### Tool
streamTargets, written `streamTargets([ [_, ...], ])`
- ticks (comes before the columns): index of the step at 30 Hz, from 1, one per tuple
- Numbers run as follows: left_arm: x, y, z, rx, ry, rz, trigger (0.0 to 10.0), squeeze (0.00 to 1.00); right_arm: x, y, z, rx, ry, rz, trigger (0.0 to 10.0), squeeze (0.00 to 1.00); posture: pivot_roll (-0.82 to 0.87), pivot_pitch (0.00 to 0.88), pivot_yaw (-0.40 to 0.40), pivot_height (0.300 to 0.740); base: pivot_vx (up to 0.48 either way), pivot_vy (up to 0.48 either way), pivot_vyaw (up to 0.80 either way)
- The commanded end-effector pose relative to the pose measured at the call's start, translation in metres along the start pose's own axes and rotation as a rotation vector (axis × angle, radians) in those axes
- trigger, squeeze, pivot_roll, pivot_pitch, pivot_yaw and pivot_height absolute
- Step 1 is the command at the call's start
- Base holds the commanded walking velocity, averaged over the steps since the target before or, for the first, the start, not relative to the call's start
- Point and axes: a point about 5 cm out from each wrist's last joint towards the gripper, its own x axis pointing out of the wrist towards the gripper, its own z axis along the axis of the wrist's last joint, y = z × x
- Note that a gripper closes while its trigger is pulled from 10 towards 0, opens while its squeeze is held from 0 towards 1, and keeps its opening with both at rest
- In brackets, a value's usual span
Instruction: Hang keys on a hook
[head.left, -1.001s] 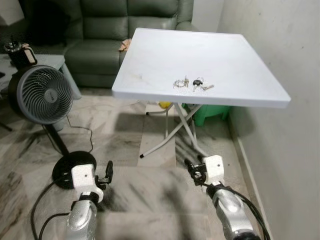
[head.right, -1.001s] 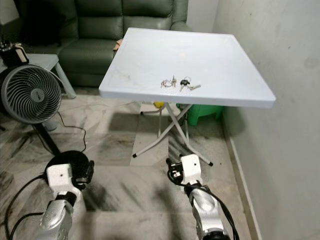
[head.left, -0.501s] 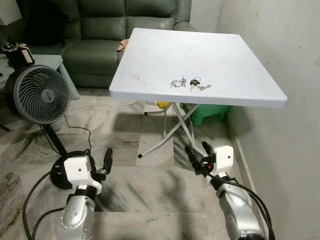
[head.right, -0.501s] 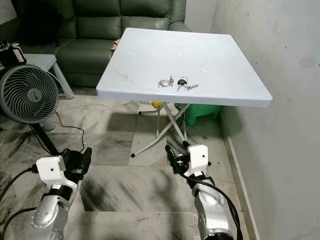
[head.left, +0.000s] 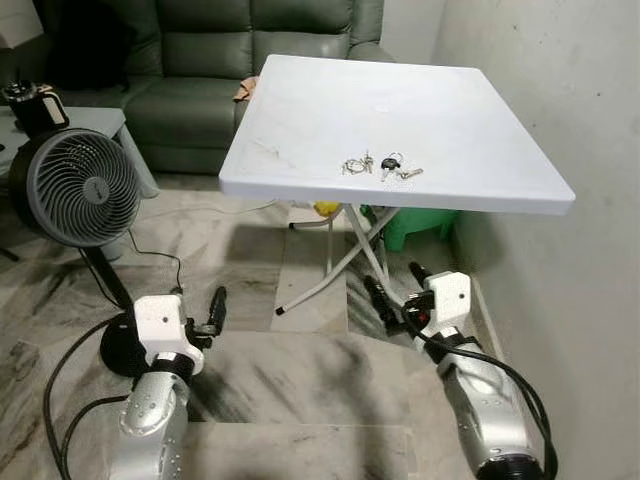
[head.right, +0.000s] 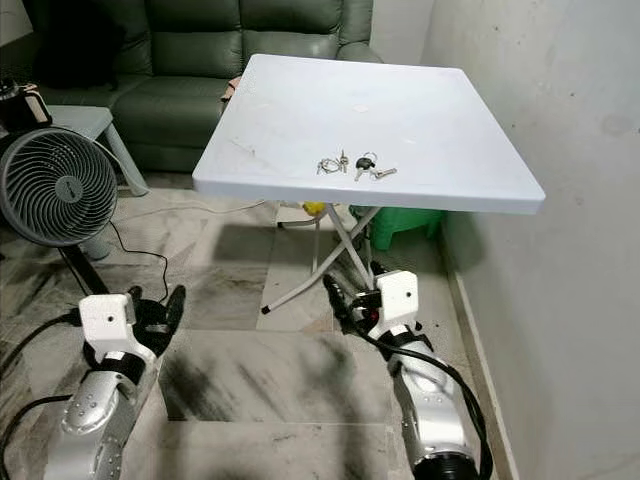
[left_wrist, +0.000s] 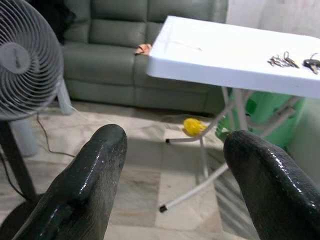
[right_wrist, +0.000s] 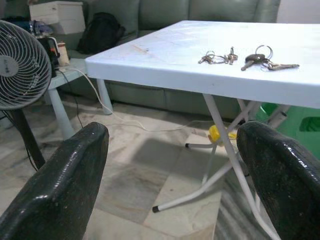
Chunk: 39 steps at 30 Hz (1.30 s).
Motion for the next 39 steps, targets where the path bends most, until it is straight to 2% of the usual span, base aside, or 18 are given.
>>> streamTargets([
  [1,-0.001,0.001,0.002,0.013,0.001,0.005,10.0,0.00,0.001,0.000,0.004,-0.002,-0.013,-0.002,10.0,1.00,-0.09,0.000,-0.026,0.728,0.000,0.000,0.00],
  [2,-0.007,-0.002,0.000,-0.001,-0.008,0.009,10.0,0.00,-0.003,0.001,0.001,-0.008,-0.007,-0.015,10.0,0.76,-0.10,0.000,-0.023,0.728,0.000,0.000,0.00],
  [4,-0.012,-0.004,-0.001,-0.012,-0.016,0.013,10.0,0.00,-0.007,0.002,-0.001,-0.013,-0.002,-0.025,10.0,0.76,-0.10,0.000,-0.023,0.728,0.000,0.000,0.00],
  [5,-0.019,-0.008,-0.004,-0.060,-0.006,0.005,10.0,0.00,-0.011,0.006,-0.004,-0.007,0.004,-0.033,10.0,0.00,-0.10,0.000,-0.024,0.728,0.000,0.000,0.00],
  [7,-0.024,-0.011,-0.007,-0.115,0.014,-0.020,10.0,0.00,-0.013,0.013,-0.007,0.016,0.012,-0.019,10.0,0.00,-0.10,0.000,-0.024,0.728,0.000,0.000,0.00],
  [11,-0.025,-0.010,-0.010,-0.113,0.041,-0.025,10.0,0.00,-0.013,0.023,-0.012,0.027,0.027,0.035,10.0,0.00,-0.09,0.000,-0.030,0.728,0.000,0.000,0.00],
  [17,-0.021,-0.009,-0.003,-0.087,0.029,-0.041,10.0,0.00,-0.002,0.018,0.005,0.025,-0.022,0.021,10.0,0.00,-0.08,0.000,-0.036,0.728,0.000,0.000,0.00],
  [23,-0.015,-0.014,0.000,-0.080,0.026,-0.053,10.0,0.00,0.001,0.021,0.003,0.007,-0.010,0.054,10.0,0.00,-0.07,0.000,-0.038,0.728,0.000,0.000,0.00],
  [32,-0.007,-0.025,0.004,-0.089,0.016,-0.064,10.0,0.00,0.001,0.032,0.001,0.016,-0.001,0.082,10.0,0.00,-0.07,0.000,-0.037,0.728,0.289,0.000,0.00],
  [39,-0.008,-0.022,0.004,-0.078,0.024,-0.072,10.0,0.00,0.001,0.029,0.003,0.019,-0.007,0.065,10.0,0.00,-0.07,0.000,-0.034,0.728,0.370,0.000,0.00],
])
